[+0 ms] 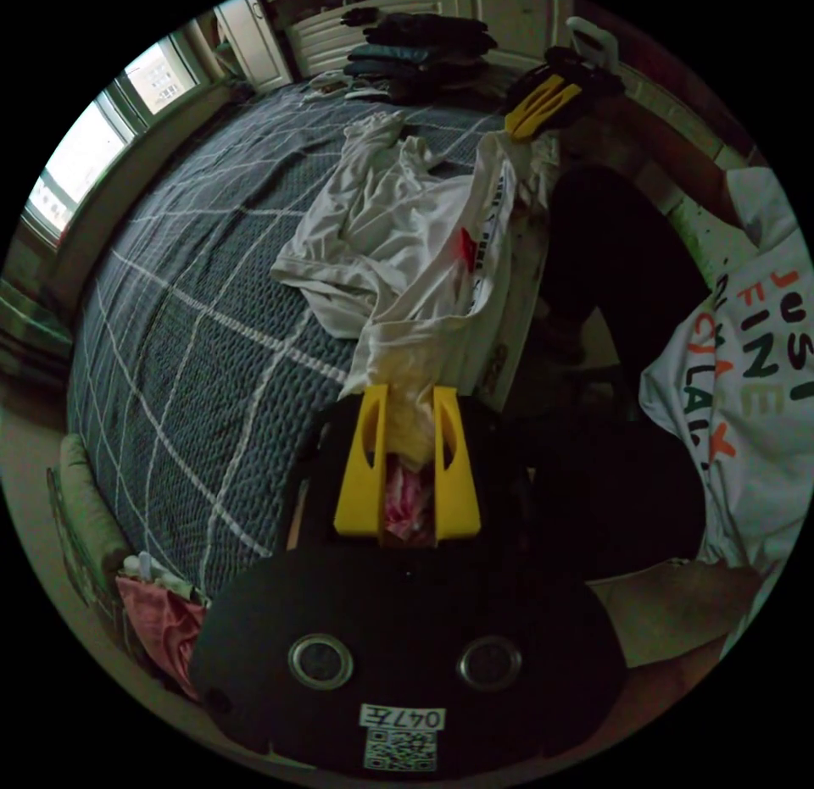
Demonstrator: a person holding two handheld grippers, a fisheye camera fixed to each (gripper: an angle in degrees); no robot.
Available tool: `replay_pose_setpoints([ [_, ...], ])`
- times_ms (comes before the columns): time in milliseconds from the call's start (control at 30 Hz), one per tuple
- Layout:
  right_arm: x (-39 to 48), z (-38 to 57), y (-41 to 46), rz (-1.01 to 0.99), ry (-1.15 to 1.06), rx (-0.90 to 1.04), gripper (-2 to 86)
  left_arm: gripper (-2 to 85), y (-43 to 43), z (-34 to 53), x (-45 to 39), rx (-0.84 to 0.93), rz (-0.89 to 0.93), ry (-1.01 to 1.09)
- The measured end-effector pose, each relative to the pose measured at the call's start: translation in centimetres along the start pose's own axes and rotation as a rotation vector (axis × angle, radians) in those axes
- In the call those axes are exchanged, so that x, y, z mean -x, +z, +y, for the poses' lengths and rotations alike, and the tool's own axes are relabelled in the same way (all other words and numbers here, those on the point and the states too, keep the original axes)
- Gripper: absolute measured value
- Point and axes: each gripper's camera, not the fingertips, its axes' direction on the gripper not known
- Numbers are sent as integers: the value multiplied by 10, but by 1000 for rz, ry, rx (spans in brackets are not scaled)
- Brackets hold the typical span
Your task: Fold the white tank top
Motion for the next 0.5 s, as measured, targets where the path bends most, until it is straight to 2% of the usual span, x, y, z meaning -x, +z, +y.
replay_pose_setpoints([
  [67,-3,-4,-3,-1,25,-6,12,67,-8,-1,-2,7,-10,3],
  [133,-7,-8,-6,-2,56,-11,37,16,-23,-1,-5,11,-70,1],
  [200,-12,-12,-10,-64,82,5,96,4,-38,1,-7,11,-67,5],
  [300,-12,-19,-15,-131,84,52,135,-3,-64,6,-9,-9,-64,6],
  [500,-2,-42,-25,-83,42,64,122,-4,-117,13,-13,-38,-70,8],
])
